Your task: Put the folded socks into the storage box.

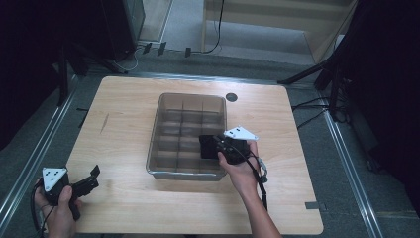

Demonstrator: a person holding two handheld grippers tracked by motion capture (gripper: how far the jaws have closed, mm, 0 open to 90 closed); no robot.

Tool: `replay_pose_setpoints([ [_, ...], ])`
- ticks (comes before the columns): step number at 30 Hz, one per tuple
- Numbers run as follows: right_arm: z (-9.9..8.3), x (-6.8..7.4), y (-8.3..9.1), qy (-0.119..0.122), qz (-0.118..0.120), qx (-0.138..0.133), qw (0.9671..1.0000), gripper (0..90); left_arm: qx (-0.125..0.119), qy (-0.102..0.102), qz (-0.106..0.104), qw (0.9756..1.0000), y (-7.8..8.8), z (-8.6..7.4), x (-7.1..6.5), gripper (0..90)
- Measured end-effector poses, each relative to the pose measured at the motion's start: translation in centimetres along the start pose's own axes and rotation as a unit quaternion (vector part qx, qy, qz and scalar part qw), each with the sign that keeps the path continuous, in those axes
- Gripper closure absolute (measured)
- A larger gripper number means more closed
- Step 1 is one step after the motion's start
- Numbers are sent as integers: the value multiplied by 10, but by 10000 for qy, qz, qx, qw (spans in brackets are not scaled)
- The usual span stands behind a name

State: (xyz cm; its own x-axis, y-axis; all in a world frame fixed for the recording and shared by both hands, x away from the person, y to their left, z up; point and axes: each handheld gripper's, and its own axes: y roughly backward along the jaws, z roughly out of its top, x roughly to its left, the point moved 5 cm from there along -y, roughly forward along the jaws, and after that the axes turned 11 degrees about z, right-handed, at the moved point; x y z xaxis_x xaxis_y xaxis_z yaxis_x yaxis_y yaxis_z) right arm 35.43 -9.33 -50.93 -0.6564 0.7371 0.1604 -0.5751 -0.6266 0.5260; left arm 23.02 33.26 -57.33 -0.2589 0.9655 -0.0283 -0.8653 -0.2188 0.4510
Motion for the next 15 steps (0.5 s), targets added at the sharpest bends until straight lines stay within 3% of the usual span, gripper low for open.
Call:
replay_pose_setpoints([
  [4,-10,1,-7,-52,100,492,9987,892,1,4,-6,10000,0,0,0,0],
  [12,-3,3,11,-31,308,-95,9995,800,0,-13,-3,10000,0,0,0,0],
  [15,0,1,20,-31,236,-240,9994,703,3,-27,2,10000,0,0,0,0],
])
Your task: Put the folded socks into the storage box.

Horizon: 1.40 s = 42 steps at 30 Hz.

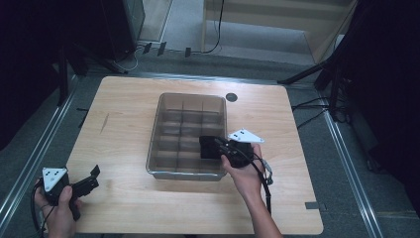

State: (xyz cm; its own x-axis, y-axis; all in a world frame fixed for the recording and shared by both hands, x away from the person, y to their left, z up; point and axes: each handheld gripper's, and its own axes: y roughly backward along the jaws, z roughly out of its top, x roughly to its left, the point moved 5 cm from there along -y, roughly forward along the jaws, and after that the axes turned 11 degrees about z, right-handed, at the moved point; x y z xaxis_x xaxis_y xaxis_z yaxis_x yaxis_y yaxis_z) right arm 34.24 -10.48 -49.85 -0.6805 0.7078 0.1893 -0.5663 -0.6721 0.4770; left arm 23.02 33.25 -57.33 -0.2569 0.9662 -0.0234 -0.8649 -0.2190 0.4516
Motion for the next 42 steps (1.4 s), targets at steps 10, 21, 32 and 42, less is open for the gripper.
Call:
replay_pose_setpoints([
  [10,-5,-32,32,-239,-634,-336,9971,246,-6,9,12,10000,0,0,0,0],
  [21,-35,-73,73,-661,-1205,-350,9899,0,-21,-4,19,10000,0,0,0,0],
  [32,-71,-108,115,-980,-1623,-437,9809,0,-7,-12,13,10000,1,0,0,0],
  [42,-108,-130,147,-1166,-1918,-376,9738,0,-28,-15,29,10000,1,0,0,0],
])
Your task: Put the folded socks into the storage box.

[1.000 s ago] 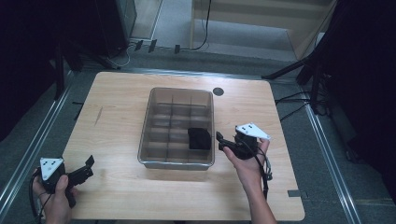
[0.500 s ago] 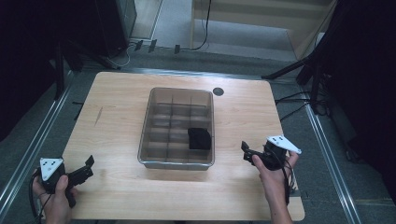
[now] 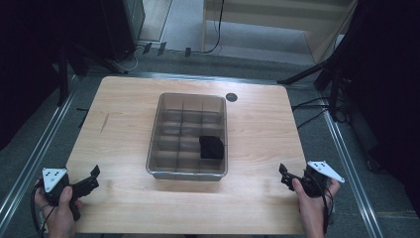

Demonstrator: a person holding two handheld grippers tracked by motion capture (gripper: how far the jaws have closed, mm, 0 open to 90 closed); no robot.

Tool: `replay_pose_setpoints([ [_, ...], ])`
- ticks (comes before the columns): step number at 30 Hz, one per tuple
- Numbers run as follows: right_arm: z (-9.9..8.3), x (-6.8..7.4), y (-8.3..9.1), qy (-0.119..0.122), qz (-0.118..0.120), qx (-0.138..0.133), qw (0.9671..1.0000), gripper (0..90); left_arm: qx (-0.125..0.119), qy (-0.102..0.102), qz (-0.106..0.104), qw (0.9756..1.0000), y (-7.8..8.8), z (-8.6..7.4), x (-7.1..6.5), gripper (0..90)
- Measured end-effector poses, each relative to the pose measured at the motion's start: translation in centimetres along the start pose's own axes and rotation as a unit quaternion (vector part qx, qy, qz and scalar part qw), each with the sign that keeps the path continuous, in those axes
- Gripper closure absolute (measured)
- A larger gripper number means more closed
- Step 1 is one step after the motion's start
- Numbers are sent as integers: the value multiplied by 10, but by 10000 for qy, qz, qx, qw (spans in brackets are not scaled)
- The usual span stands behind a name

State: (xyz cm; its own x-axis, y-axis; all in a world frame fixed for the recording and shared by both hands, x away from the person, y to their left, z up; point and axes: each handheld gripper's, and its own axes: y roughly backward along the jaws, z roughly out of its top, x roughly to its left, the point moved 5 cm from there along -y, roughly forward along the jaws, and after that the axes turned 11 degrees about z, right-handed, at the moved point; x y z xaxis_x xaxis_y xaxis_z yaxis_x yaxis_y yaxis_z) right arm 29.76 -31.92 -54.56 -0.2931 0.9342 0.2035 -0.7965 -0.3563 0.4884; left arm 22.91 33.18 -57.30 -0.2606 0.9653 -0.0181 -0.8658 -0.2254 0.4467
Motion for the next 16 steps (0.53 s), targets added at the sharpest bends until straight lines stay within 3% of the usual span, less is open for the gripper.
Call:
replay_pose_setpoints([
  [10,-25,-29,18,4,-235,57,9997,0,-11,10,4,10000,0,0,0,0],
  [13,-32,-39,23,-267,-252,-54,9993,0,-10,11,2,10000,0,0,0,0],
  [16,-36,-45,26,-348,-320,-61,9989,0,-6,12,-4,10000,0,0,0,0],
])
